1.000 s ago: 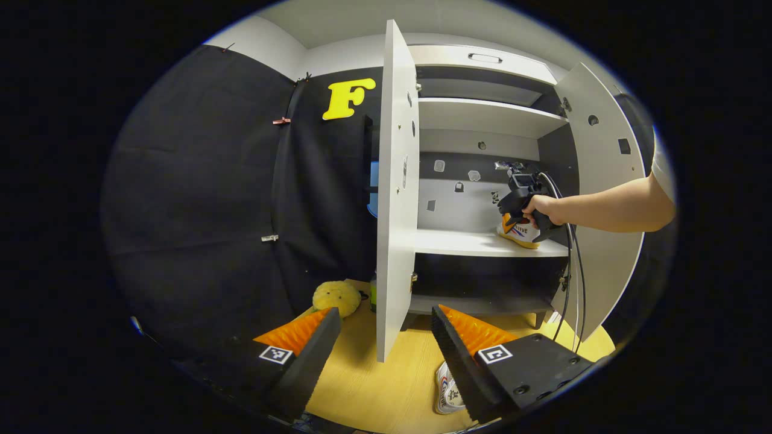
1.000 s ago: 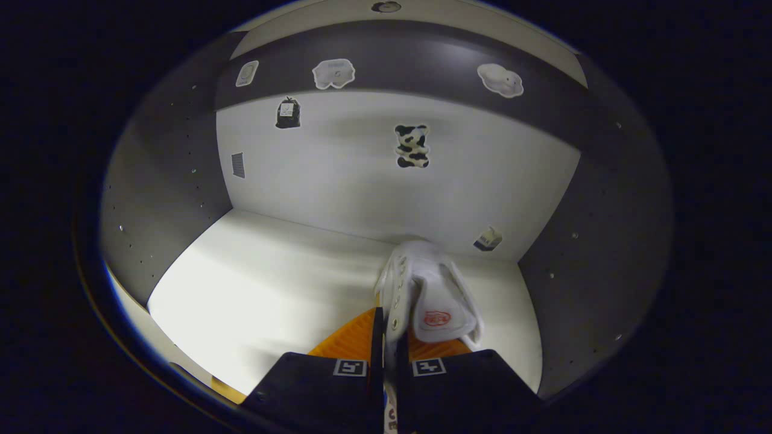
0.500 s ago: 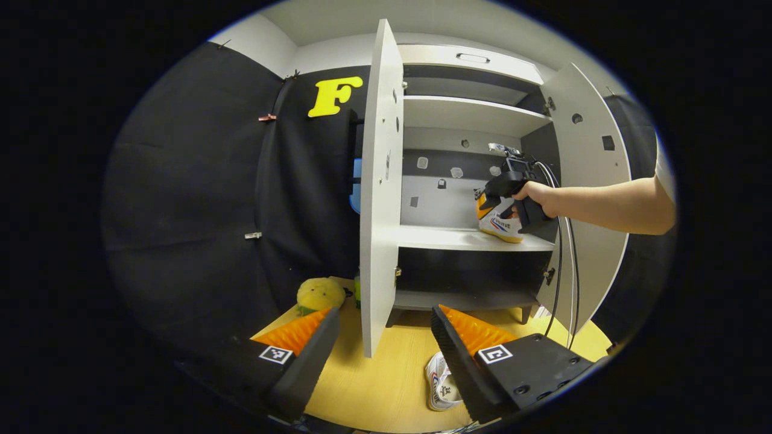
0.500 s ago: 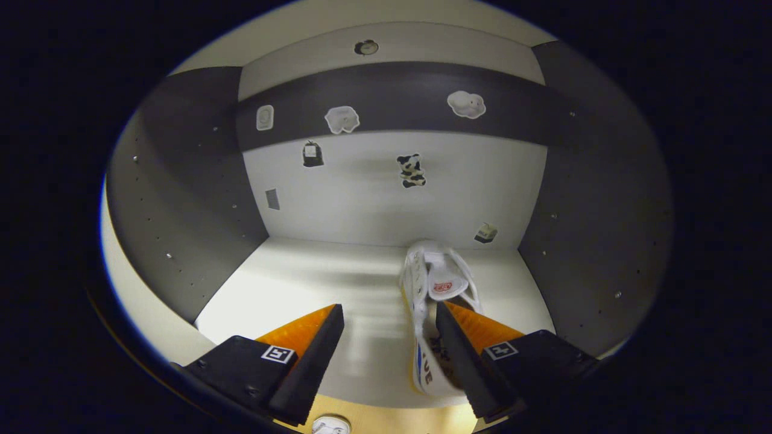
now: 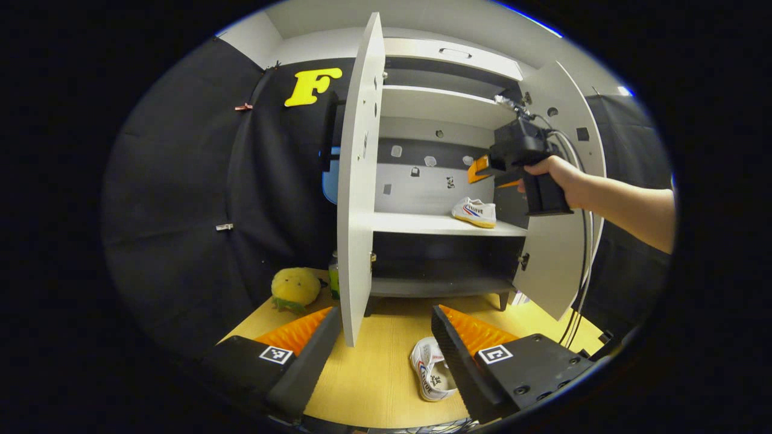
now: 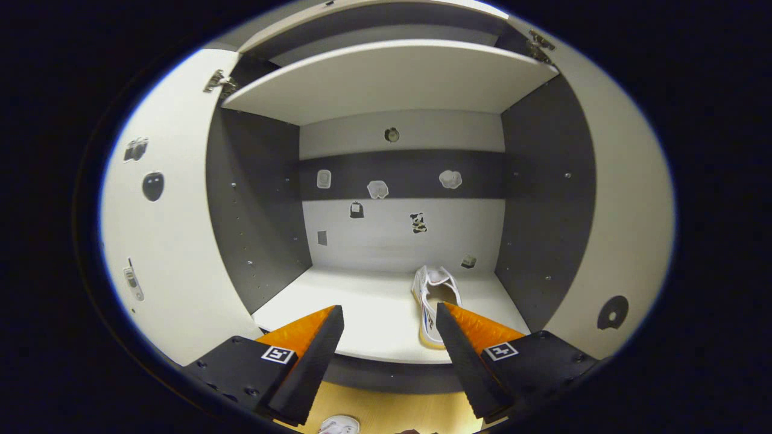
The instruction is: Grab one shoe with the right hand and put it into the shoe cabinet, grab the other shoe with the left hand and put it into the shoe cabinet; then close the right door with the right hand and the left door with the left hand.
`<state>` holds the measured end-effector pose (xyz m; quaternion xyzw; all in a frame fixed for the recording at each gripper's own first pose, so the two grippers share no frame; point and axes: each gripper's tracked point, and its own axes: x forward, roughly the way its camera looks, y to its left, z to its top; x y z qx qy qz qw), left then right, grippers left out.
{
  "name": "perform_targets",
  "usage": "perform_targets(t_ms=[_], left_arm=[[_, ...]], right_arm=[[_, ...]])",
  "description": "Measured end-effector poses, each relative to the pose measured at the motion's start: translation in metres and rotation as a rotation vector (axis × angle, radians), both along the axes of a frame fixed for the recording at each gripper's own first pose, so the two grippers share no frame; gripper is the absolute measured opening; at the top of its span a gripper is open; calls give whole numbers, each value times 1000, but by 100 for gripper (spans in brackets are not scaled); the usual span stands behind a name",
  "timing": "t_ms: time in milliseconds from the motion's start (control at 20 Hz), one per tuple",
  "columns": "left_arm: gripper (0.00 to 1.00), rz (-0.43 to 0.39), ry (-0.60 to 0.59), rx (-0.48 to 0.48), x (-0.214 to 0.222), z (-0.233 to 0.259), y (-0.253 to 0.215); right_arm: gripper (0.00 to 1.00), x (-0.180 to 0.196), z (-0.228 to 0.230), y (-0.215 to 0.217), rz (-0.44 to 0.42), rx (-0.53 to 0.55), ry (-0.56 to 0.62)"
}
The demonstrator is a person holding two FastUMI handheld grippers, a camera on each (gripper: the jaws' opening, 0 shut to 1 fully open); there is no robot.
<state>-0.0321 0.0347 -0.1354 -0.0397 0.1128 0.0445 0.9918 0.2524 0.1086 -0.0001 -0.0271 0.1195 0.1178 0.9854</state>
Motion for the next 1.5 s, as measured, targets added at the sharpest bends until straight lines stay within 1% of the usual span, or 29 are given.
perform_targets(t_ms=[150, 250, 350, 500, 650, 750, 900, 1050, 1100, 1250, 1500], left_arm=[[95, -53, 41, 15, -2, -27, -5], [95, -84, 79, 33, -3, -49, -8], [95, -116, 123, 36, -3, -71, -13], [95, -168, 197, 21, -2, -106, -26], [95, -225, 255, -7, 3, -136, -42], [96, -267, 282, -26, 11, -155, -54], [95, -308, 323, -27, 31, -188, -65], [96, -339, 319, -1, 54, -214, -71], [96, -353, 335, 10, 57, -227, -73], [96, -364, 379, 28, 75, -254, -74], [95, -369, 412, 30, 110, -278, -77]], right_arm=[[98, -50, -10, -16, -31, -15, -51], [98, -85, -25, -26, -37, 0, -47], [98, -111, -43, -40, -55, -2, -43], [98, -153, -79, -58, -72, 10, 14], [98, -195, -114, -82, -104, -13, 75], [98, -221, -136, -97, -133, -20, 121], [98, -255, -164, -118, -187, -23, 185], [98, -284, -177, -134, -230, -34, 223], [98, -291, -181, -136, -241, -39, 233], [98, -312, -187, -143, -268, -57, 261], [98, -328, -185, -156, -331, -57, 271]])
